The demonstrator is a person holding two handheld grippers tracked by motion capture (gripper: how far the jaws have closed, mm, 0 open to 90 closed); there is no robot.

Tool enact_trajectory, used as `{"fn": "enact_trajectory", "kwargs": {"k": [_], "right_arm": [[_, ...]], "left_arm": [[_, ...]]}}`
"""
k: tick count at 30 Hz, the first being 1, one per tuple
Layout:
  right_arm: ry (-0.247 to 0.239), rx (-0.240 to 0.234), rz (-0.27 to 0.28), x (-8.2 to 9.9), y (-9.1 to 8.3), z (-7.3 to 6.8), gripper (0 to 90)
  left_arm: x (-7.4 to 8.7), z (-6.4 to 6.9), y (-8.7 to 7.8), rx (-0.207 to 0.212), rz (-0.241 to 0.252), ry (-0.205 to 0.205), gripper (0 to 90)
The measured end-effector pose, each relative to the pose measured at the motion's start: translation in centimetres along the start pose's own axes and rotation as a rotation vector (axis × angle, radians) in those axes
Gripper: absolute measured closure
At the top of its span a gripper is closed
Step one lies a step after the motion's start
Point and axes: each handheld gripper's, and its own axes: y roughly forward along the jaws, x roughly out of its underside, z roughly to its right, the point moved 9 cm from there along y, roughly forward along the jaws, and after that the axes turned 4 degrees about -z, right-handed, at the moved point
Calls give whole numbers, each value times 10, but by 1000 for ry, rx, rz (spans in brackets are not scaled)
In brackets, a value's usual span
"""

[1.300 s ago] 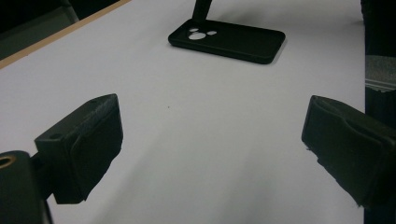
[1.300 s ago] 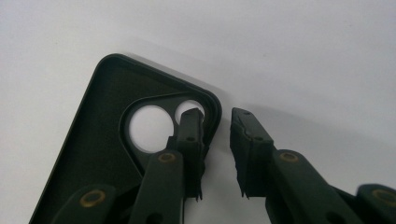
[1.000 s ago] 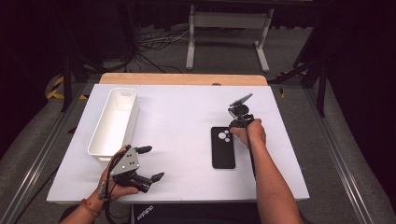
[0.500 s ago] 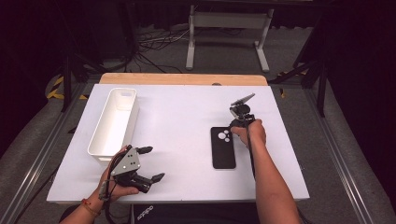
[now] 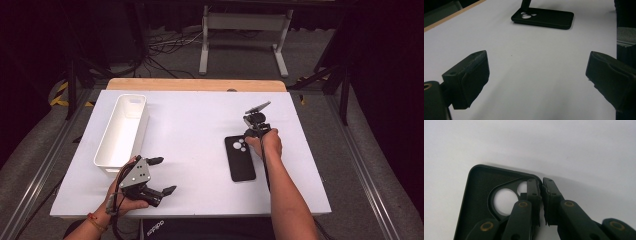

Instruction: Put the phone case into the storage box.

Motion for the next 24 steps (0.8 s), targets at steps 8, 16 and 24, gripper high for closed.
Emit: {"fn": "enact_trajectory", "kwargs": {"k": [8,16,24], "right_arm": [[87,14,163,-10,-24,13,854],[121,29,310,-17,-47,18,859],[117,40,403,-20,-62,19,862]], "left_arm": [[0,1,0,-1,2,-5,58],[-1,-1,1,-10,3,-8,58],[-1,-3,1,-18,3,-7,58]]}}
